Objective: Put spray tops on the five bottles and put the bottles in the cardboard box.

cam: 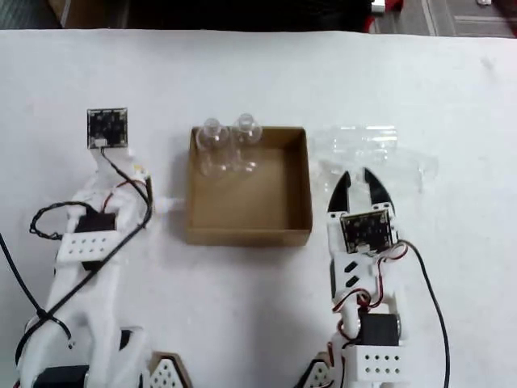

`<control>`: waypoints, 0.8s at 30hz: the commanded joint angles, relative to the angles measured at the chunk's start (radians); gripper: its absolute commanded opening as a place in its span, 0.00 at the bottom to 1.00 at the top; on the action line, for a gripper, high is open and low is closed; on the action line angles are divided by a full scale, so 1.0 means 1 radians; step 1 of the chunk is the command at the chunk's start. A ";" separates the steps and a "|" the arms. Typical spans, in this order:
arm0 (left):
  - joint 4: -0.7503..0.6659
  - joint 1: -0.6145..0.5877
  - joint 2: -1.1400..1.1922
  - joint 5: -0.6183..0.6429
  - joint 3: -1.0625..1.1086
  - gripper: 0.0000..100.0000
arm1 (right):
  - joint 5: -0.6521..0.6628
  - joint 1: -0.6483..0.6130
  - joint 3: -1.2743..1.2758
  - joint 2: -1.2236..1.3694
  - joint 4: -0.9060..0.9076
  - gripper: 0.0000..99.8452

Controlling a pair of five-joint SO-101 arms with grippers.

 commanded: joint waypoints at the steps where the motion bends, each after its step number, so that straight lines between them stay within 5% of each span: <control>1: -0.029 0.010 0.004 -0.012 -0.057 0.02 | 0.000 -0.007 0.009 -0.008 0.002 0.14; 7: -0.029 0.005 0.004 -0.018 -0.055 0.02 | 0.000 -0.001 0.009 -0.013 0.002 0.01; 19: -0.272 0.005 0.005 -0.020 0.069 0.02 | 0.002 -0.002 0.009 -0.013 0.002 0.02; 24: -0.272 0.007 0.005 -0.017 0.071 0.02 | 0.173 -0.082 0.009 -0.005 0.047 0.02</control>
